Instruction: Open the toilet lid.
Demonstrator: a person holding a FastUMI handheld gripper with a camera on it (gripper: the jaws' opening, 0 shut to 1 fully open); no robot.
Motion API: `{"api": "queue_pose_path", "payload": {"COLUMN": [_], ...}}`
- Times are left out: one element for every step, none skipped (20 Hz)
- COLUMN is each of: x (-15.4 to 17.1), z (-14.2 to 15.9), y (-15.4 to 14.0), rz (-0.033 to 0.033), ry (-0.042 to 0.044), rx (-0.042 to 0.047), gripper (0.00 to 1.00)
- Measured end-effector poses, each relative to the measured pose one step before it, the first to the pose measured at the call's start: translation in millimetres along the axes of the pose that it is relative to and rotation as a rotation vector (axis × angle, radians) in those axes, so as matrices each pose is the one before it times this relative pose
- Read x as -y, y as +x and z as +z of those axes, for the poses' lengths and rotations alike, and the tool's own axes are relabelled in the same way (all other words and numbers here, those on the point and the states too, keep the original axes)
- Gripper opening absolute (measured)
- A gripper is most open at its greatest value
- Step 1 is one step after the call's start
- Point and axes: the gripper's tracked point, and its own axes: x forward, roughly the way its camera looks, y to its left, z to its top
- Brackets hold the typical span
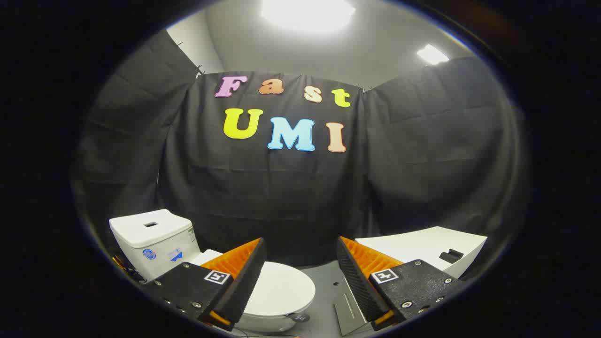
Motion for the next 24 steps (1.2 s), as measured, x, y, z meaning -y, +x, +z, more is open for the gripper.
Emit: {"api": "queue_pose_path", "payload": {"x": [-2.66,-1.49,-1.75,-4.14,-1.46,0.80,1.02,0.56,0.29,-0.35,-0.19,-0.61,-0.15,0.62,0.23,0.37,1.62,1.01,0.07,0.05,0.20,2.00,0.53,-1.92], "z": [-2.20,-0.03,1.85,1.65,-0.14,-0.57,-2.22,-1.09,-2.47,-2.01,-3.52,-2.00,-0.35,0.68,0.57,1.36,-0.79,0.62,-1.09,-0.41,-4.05,-4.34,-4.52,-1.74], "y": [0.65,0.68,1.07,-0.18,0.59,1.09,-0.36,-0.14,1.65,0.71,1.02,0.00,-1.14,0.11,-0.03,0.14,0.98,0.11,0.94,0.36,1.61,1.83,0.86,0.41], "rz": [0.00379,0.00303,0.00712,0.01210,0.00499,-0.00185,-0.00299,-0.00341,-0.00275,-0.00091,-0.00117,0.00231,0.00224,0.00080,0.00058,-0.00258,-0.00460,-0.00290,-0.00149,-0.00139,-0.00338,-0.00944,-0.00487,0.00282], "ry": [-0.01152,-0.01185,-0.00703,-0.00263,-0.00412,-0.00740,-0.01066,-0.00883,-0.00528,-0.00572,-0.00797,-0.00691,-0.00057,0.00510,0.00739,0.00560,0.00391,0.00309,0.00417,0.00220,-0.00549,-0.01396,-0.01456,-0.00774], "rx": [-0.00663,0.00004,0.00418,0.00424,0.00314,0.00008,-0.00407,-0.00486,-0.00810,-0.00906,-0.01048,-0.00870,-0.00378,-0.00040,0.00277,0.00161,0.00040,0.00148,-0.00036,-0.00260,-0.00786,-0.01666,-0.01710,-0.00920], "gripper": [0.93,0.93,0.93,0.93,0.93,0.93,0.93,0.93,0.93,0.93,0.93,0.93,0.93,0.93,0.93,0.93,0.93,0.93,0.93,0.93,0.93,0.93,0.93,0.93]}}
